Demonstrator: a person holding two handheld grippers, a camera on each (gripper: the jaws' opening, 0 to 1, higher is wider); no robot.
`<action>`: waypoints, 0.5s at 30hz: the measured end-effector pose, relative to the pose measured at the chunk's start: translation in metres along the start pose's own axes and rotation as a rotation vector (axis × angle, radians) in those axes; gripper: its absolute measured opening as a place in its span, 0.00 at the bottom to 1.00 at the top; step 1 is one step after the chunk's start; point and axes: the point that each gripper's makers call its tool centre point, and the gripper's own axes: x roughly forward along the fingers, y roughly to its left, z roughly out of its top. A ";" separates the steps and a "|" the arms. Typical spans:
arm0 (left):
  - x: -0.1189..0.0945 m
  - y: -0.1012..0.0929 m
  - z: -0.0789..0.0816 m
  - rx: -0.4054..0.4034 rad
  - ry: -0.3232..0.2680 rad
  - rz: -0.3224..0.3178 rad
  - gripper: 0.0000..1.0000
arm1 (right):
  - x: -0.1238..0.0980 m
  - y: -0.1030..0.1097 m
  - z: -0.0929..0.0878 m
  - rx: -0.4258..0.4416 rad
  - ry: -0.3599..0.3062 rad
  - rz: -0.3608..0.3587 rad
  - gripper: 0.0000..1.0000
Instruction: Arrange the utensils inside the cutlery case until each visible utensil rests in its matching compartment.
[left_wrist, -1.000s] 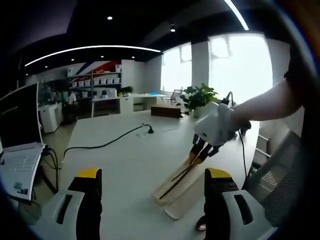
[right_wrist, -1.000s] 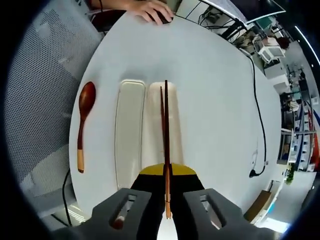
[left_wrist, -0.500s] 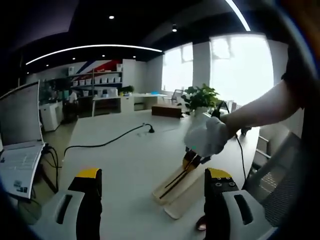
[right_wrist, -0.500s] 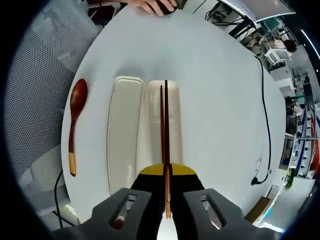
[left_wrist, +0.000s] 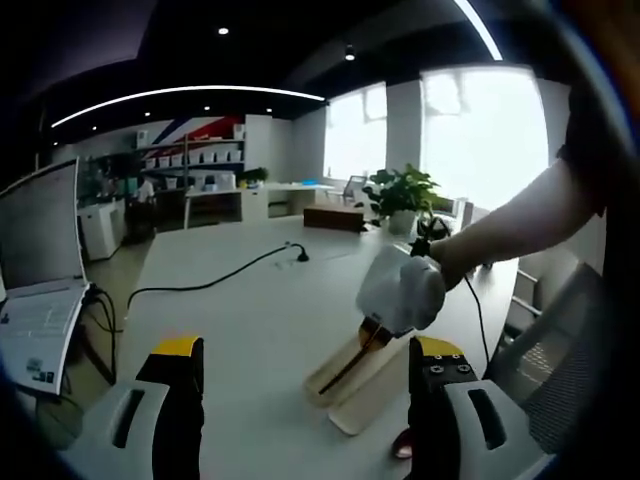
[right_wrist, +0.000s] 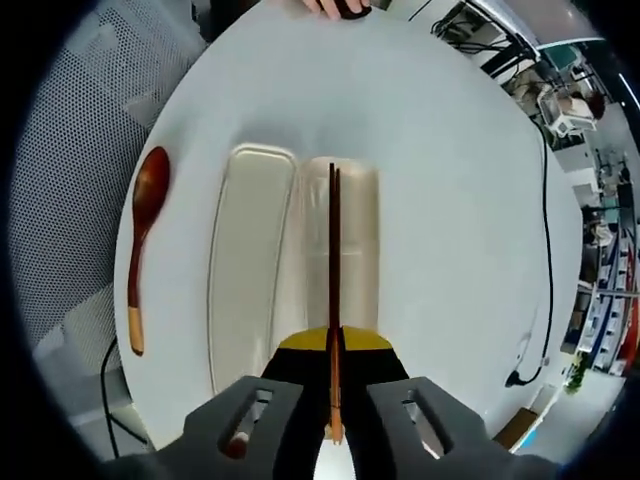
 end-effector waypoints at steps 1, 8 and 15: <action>0.000 0.000 0.000 0.000 0.001 0.001 0.87 | 0.001 0.000 0.000 -0.001 0.000 0.002 0.00; 0.000 0.002 0.000 -0.002 -0.002 0.004 0.87 | 0.007 0.001 -0.001 -0.004 0.005 0.011 0.00; 0.000 0.002 0.000 -0.001 -0.001 0.005 0.87 | 0.012 -0.001 0.000 -0.006 0.004 0.015 0.00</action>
